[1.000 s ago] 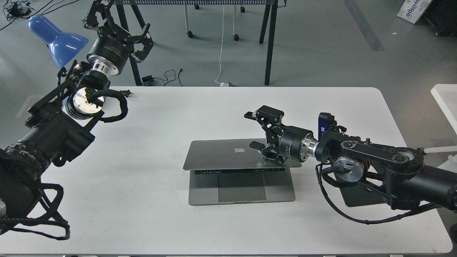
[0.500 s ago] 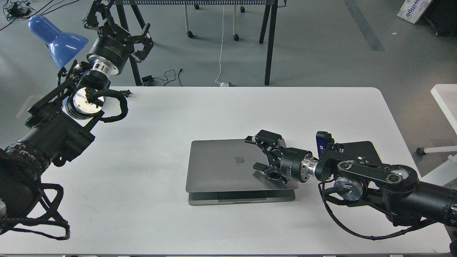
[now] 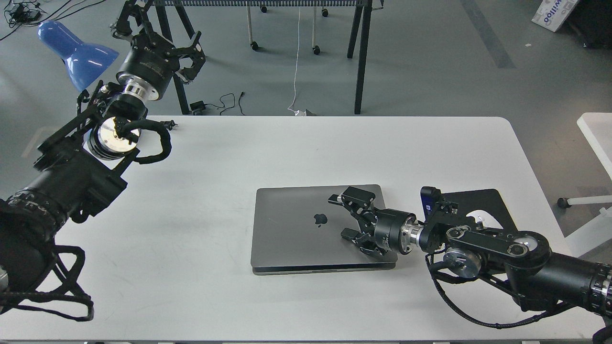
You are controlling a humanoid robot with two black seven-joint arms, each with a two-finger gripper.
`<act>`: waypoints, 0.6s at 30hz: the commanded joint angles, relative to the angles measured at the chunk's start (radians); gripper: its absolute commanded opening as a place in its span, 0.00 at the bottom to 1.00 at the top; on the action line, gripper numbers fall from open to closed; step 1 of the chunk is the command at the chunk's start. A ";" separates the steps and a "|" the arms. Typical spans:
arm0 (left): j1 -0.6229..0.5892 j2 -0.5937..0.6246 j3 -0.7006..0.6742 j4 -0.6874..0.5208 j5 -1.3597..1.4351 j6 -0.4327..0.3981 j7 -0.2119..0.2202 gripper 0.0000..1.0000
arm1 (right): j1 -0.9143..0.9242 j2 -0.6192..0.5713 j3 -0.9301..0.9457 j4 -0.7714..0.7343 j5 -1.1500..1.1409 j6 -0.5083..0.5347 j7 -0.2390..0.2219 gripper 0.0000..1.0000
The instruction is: Close notebook with right arm
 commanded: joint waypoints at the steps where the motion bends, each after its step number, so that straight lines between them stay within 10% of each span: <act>1: 0.000 0.000 0.000 0.000 0.000 0.000 0.000 1.00 | -0.017 0.011 0.000 -0.020 -0.002 0.000 0.000 1.00; 18: 0.000 0.000 0.000 0.000 0.000 0.000 0.000 1.00 | -0.023 0.018 0.001 -0.022 -0.028 -0.005 -0.002 1.00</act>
